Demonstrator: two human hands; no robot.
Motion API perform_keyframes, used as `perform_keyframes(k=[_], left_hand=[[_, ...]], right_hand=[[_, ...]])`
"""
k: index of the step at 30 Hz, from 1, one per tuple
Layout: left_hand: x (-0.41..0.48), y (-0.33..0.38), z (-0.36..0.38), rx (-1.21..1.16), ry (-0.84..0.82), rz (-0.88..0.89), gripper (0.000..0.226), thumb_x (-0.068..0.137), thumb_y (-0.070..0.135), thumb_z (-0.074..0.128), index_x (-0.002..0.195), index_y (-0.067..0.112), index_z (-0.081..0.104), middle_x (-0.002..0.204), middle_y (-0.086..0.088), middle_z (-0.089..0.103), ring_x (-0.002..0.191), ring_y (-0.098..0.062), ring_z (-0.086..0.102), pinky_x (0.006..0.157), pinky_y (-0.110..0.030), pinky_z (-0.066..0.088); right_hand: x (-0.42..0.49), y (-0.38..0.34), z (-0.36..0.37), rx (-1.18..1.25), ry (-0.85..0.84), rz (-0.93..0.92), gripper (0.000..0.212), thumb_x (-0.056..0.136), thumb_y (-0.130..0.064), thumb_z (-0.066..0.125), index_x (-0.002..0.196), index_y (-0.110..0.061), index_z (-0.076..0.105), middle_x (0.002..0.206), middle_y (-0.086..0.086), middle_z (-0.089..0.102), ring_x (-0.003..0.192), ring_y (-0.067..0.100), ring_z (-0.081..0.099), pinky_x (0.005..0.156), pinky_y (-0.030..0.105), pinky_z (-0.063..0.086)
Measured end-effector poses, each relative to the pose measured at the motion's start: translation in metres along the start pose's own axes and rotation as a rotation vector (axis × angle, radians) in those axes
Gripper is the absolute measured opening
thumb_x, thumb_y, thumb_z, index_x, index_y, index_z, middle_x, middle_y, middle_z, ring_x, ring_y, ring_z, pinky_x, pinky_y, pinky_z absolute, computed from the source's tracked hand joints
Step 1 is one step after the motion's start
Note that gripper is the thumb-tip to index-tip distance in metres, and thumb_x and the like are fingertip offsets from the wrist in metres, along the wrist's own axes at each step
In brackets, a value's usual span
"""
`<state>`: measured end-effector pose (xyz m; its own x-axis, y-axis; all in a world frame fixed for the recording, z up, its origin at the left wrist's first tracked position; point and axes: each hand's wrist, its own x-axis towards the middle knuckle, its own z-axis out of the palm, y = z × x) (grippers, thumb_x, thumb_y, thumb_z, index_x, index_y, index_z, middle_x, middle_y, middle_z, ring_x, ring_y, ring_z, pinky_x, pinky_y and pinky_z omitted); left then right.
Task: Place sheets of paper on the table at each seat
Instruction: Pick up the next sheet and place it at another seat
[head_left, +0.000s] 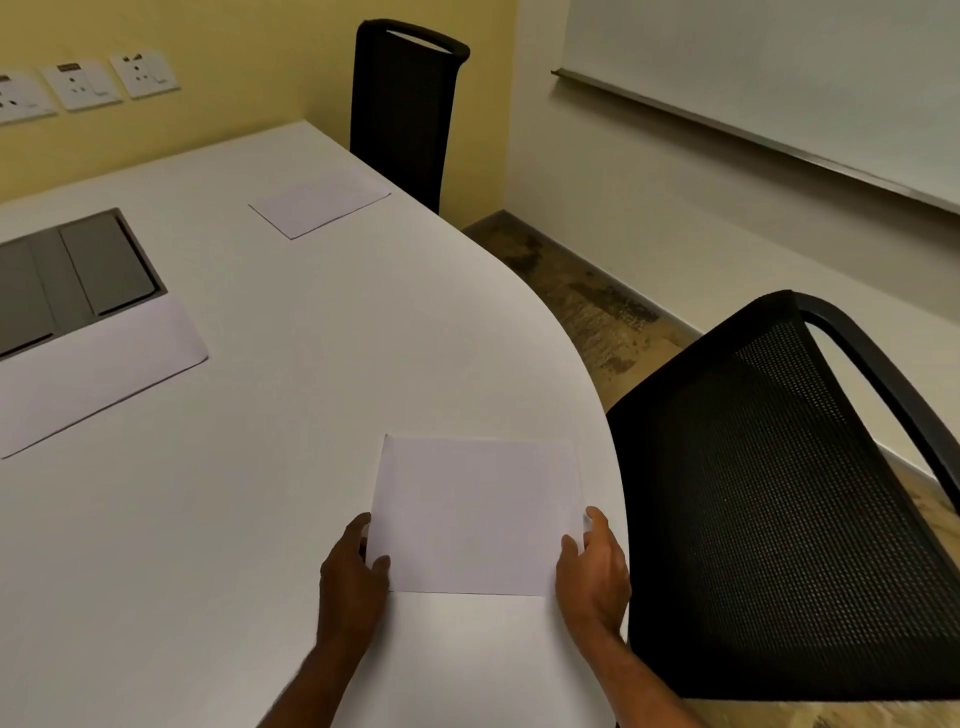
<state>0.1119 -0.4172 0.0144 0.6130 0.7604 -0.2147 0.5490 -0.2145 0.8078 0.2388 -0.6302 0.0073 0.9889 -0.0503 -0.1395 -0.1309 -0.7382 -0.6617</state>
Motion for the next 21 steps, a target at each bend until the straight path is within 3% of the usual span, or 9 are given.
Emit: perform_keyframes(k=[2, 6, 12, 18, 21], left_hand=[[-0.002, -0.002, 0.002, 0.051, -0.002, 0.01, 0.058, 0.085, -0.006, 0.062, 0.139, 0.013, 0.052, 0.126, -0.008, 0.062, 0.117, -0.029, 0.059, 0.098, -0.037, 0.048], [-0.007, -0.006, 0.004, 0.266, -0.015, 0.126, 0.062, 0.09, -0.004, 0.057, 0.148, 0.009, 0.04, 0.156, -0.01, 0.036, 0.148, -0.029, 0.026, 0.121, -0.038, 0.021], [-0.006, -0.011, 0.008, 0.351, -0.096, 0.199, 0.065, 0.095, -0.009, 0.028, 0.152, 0.022, 0.035, 0.164, 0.003, 0.024, 0.154, -0.019, 0.008, 0.125, -0.031, 0.009], [-0.005, -0.013, 0.004, 0.417, -0.072, 0.267, 0.06, 0.101, 0.0, 0.024, 0.156, 0.023, 0.024, 0.167, 0.005, 0.009, 0.155, -0.015, -0.004, 0.124, -0.025, -0.002], [-0.003, 0.004, -0.007, 0.401, -0.012, 0.31, 0.055, 0.103, 0.006, 0.026, 0.156, 0.022, 0.022, 0.167, 0.004, 0.009, 0.155, -0.015, -0.004, 0.125, -0.027, 0.0]], right_hand=[[0.001, 0.001, -0.001, -0.049, 0.021, -0.047, 0.052, 0.092, -0.012, 0.067, 0.141, -0.011, 0.05, 0.129, 0.013, 0.063, 0.119, 0.033, 0.058, 0.095, 0.051, 0.051], [0.003, 0.009, -0.001, -0.297, 0.056, -0.236, 0.051, 0.081, -0.01, 0.078, 0.13, -0.01, 0.063, 0.131, 0.016, 0.06, 0.118, 0.037, 0.055, 0.09, 0.05, 0.046], [0.007, 0.015, 0.001, -0.444, 0.059, -0.371, 0.025, 0.083, -0.002, 0.074, 0.108, -0.005, 0.074, 0.125, 0.018, 0.068, 0.12, 0.041, 0.059, 0.093, 0.056, 0.043], [0.009, 0.013, -0.006, -0.5, 0.036, -0.398, 0.027, 0.091, -0.01, 0.065, 0.117, -0.008, 0.071, 0.136, 0.017, 0.061, 0.132, 0.04, 0.05, 0.105, 0.056, 0.034], [0.008, -0.001, -0.01, -0.414, 0.06, -0.46, 0.036, 0.099, -0.025, 0.045, 0.12, -0.007, 0.068, 0.14, 0.019, 0.058, 0.138, 0.042, 0.044, 0.11, 0.059, 0.029]])
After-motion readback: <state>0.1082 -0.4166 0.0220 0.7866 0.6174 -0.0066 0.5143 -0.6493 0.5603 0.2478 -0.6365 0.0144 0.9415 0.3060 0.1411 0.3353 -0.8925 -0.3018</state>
